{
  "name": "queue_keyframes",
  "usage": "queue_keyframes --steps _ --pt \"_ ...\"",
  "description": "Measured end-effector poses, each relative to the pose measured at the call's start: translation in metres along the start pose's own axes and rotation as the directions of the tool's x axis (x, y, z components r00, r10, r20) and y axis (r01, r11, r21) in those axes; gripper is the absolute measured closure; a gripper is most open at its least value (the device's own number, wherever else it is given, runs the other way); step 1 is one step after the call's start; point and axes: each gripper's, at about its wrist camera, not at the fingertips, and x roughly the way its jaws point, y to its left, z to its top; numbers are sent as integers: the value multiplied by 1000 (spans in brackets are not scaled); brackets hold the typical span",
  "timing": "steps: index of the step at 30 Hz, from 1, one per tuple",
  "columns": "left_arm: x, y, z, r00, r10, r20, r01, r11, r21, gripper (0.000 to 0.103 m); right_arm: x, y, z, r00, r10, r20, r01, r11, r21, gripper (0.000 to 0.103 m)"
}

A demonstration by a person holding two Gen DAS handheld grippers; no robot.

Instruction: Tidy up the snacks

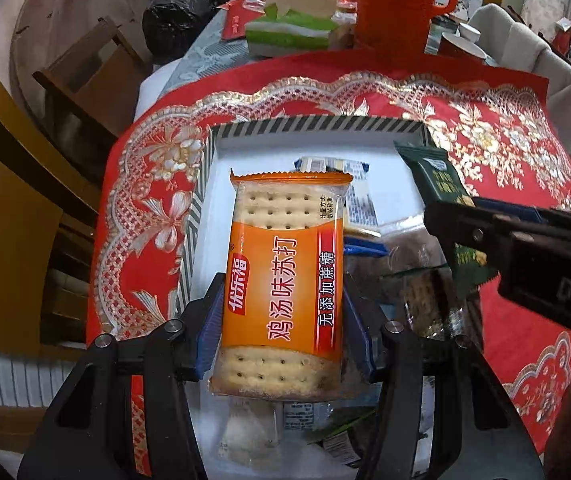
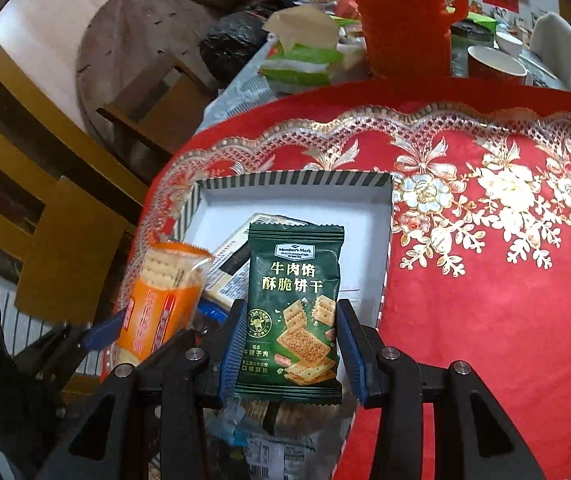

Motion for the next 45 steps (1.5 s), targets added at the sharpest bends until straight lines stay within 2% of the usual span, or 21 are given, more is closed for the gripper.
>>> queue_keyframes --steps 7,11,16,17,21,22,23,25,28,33,37,38,45 --pt "4 -7 1 1000 -20 2 20 999 41 49 5 7 5 999 -45 6 45 999 -12 60" --pt "5 -10 2 1000 -30 3 29 998 55 49 3 9 7 1000 -20 10 20 1000 6 55" --pt "5 -11 2 999 -53 -4 53 997 55 48 -5 12 8 999 -31 40 30 999 11 53" --pt "4 -11 2 999 -53 -2 53 997 54 45 -7 11 7 999 -31 43 30 999 15 53" --pt "1 -8 3 999 -51 14 50 998 37 20 -12 9 5 998 -33 49 31 999 32 53" --pt "0 -8 2 999 -48 13 48 998 35 18 -13 8 3 998 -33 49 31 999 37 53" --pt "1 -7 2 999 -42 8 42 999 35 14 -15 8 0 998 -34 46 32 999 41 53" --pt "5 -7 0 999 -29 -17 29 999 37 0 -17 7 -6 998 -42 45 40 998 48 53" --pt "4 -3 -3 998 -49 -25 49 999 7 1 -21 7 -15 998 -47 42 44 998 50 53" --pt "-17 -2 0 998 -35 58 36 999 -8 1 -35 7 -29 997 -53 61 51 998 39 53" --pt "-32 -12 -1 993 38 109 -39 999 7 1 -47 3 -35 996 -45 79 43 999 32 53" --pt "-34 -13 -1 993 37 115 -38 999 5 1 -50 1 -36 995 -42 86 40 999 31 53" --pt "-28 -16 -9 999 -26 26 28 996 -84 1 -70 -9 -44 993 -43 110 41 999 12 53"
